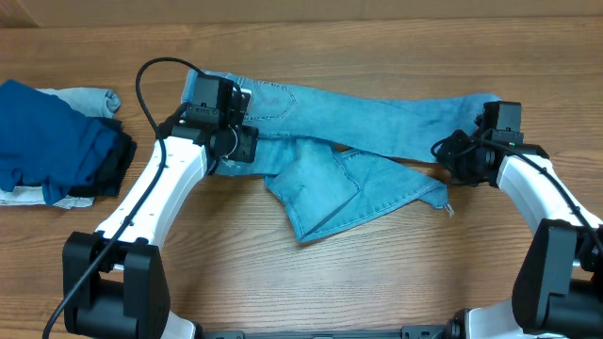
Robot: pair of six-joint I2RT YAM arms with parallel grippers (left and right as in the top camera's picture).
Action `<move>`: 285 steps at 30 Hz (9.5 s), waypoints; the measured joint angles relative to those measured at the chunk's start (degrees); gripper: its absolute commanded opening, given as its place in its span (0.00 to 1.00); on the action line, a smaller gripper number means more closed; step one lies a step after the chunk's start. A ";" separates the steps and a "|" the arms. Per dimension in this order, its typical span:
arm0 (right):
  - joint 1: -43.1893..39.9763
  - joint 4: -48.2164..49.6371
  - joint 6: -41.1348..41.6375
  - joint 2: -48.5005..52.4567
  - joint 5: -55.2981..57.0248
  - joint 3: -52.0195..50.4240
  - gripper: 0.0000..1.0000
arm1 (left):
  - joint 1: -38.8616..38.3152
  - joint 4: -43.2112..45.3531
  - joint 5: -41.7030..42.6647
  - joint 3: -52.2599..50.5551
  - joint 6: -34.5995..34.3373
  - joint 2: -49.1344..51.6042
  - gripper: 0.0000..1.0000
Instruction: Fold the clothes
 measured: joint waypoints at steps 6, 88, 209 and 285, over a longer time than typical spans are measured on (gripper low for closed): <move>-0.04 -2.99 0.50 -0.02 -3.41 4.02 0.47 | 0.00 -0.39 0.17 -0.04 -0.02 0.00 0.60; 2.27 -53.31 -17.97 -8.39 -5.40 33.35 0.79 | 2.29 -39.89 4.96 37.46 4.15 17.20 0.14; -29.88 -7.76 -6.71 -9.18 -4.15 27.08 0.04 | 10.91 5.49 57.79 72.87 -34.49 24.70 0.04; -38.56 -30.86 -5.66 7.61 2.01 13.22 0.66 | 21.00 -28.65 17.05 -0.04 -6.56 13.68 0.04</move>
